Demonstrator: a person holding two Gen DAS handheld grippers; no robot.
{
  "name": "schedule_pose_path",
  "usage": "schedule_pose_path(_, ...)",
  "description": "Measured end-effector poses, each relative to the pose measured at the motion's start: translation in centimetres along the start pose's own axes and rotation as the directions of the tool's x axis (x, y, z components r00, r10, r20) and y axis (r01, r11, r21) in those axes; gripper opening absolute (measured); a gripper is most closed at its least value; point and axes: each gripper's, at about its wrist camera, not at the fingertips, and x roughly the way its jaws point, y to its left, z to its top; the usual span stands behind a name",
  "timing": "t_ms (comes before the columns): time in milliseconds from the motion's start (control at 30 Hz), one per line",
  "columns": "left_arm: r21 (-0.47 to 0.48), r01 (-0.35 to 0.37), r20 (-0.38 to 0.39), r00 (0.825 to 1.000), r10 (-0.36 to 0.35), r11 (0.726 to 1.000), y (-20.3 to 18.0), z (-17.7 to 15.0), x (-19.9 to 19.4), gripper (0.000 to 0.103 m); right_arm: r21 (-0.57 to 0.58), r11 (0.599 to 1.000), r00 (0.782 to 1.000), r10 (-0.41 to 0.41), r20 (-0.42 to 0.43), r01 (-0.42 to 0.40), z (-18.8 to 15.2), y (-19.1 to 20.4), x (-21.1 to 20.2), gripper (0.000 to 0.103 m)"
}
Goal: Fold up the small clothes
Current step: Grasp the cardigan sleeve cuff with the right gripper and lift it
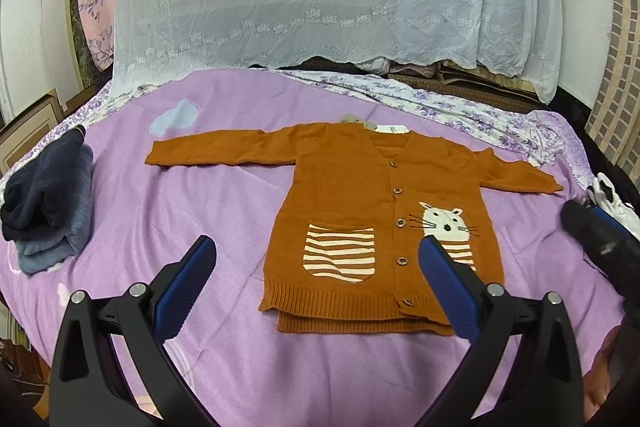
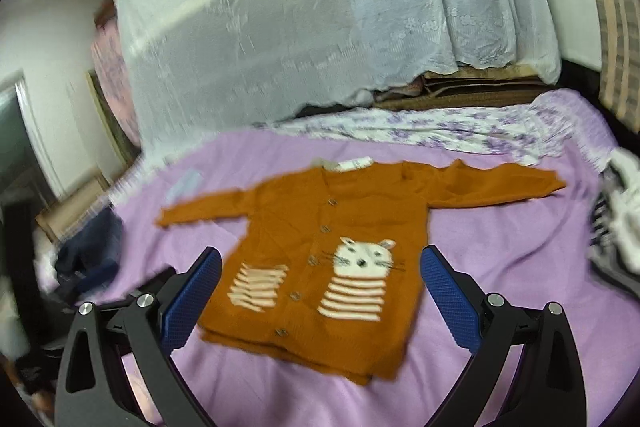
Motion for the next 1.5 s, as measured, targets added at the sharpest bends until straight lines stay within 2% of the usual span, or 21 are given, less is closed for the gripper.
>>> schedule_pose_path(67,-0.019,0.022,-0.002,1.000,-0.022,1.000,0.1,-0.3,1.3,0.099,0.090,0.990,0.993,0.101,0.052,-0.106,-0.6,-2.6,0.8,0.100)
schedule_pose_path(100,-0.054,0.052,-0.008,0.999,-0.052,0.997,0.1,-0.3,2.0,0.099,0.120,0.986,0.992,0.113,0.052,-0.119,-0.6,-3.6,1.4,0.100)
schedule_pose_path(167,-0.093,0.087,-0.022,0.996,-0.089,0.992,-0.3,0.1,3.8,0.099,0.177,0.980,0.996,0.093,0.015,-0.094,-0.6,-5.6,2.8,0.100)
schedule_pose_path(233,-0.063,0.079,-0.035,0.996,-0.082,0.995,-1.3,0.8,5.7,0.099,0.274,0.960,0.997,0.069,-0.028,-0.059,-0.2,-9.0,4.4,0.100)
schedule_pose_path(367,0.035,0.012,-0.014,1.000,-0.011,0.999,-3.4,2.9,8.5,0.099,0.461,0.887,1.000,0.010,-0.014,-0.002,0.3,-16.1,5.6,0.100)
schedule_pose_path(400,0.039,0.016,-0.018,1.000,-0.015,0.999,-4.1,3.4,9.0,0.099,0.483,0.876,1.000,-0.007,-0.009,0.010,0.4,-17.3,5.7,0.097)
schedule_pose_path(467,0.051,0.026,-0.047,0.999,-0.023,0.998,-5.7,4.5,10.4,0.099,0.562,0.826,0.999,-0.055,0.003,0.044,0.6,-20.9,6.1,0.088)
schedule_pose_path(533,0.068,0.032,-0.067,0.997,-0.027,0.997,-7.4,5.6,11.9,0.099,0.633,0.773,0.998,-0.069,0.005,0.050,0.6,-23.4,6.5,0.075)
schedule_pose_path(600,0.083,0.039,-0.082,0.996,-0.032,0.996,-8.9,6.6,13.2,0.099,0.695,0.718,0.998,-0.070,-0.003,0.052,0.9,-25.7,7.5,0.072)
schedule_pose_path(667,0.102,0.055,-0.126,0.991,-0.042,0.993,-10.5,7.3,15.0,0.099,0.720,0.691,0.997,-0.082,-0.010,0.064,1.4,-27.0,8.6,0.070)
schedule_pose_path(800,0.122,0.068,-0.140,0.989,-0.051,0.990,-13.5,9.3,18.0,0.099,0.728,0.679,0.993,-0.111,-0.033,0.100,2.6,-27.9,10.9,0.070)
schedule_pose_path(933,0.092,0.070,-0.186,0.981,-0.052,0.993,-15.1,10.1,21.7,0.099,0.787,0.603,0.990,-0.124,-0.073,0.134,2.7,-29.8,13.7,0.070)
schedule_pose_path(1000,0.067,0.070,-0.215,0.975,-0.054,0.995,-15.1,9.7,23.4,0.099,0.812,0.564,0.988,-0.127,-0.092,0.148,2.4,-30.9,15.2,0.070)
schedule_pose_path(1067,0.046,0.075,-0.257,0.965,-0.061,0.996,-14.9,8.8,25.3,0.099,0.823,0.542,0.984,-0.141,-0.110,0.169,2.1,-31.6,16.3,0.070)
schedule_pose_path(1200,0.004,0.078,-0.347,0.935,-0.071,0.997,-14.1,6.2,29.0,0.099,0.815,0.549,0.979,-0.180,-0.098,0.183,1.6,-32.5,16.9,0.062)
schedule_pose_path(1233,0.000,0.077,-0.328,0.942,-0.073,0.997,-14.0,6.2,29.1,0.099,0.808,0.559,0.977,-0.194,-0.091,0.186,1.7,-32.5,16.8,0.060)
schedule_pose_path(1367,0.035,0.070,-0.304,0.951,-0.056,0.997,-14.5,6.1,29.0,0.099,0.751,0.617,0.960,-0.270,-0.077,0.234,2.2,-33.0,17.7,0.051)
schedule_pose_path(1500,0.002,0.096,-0.309,0.947,-0.091,0.995,-14.1,6.2,28.8,0.099,0.721,0.643,0.948,-0.312,-0.062,0.258,2.3,-33.6,17.9,0.032)
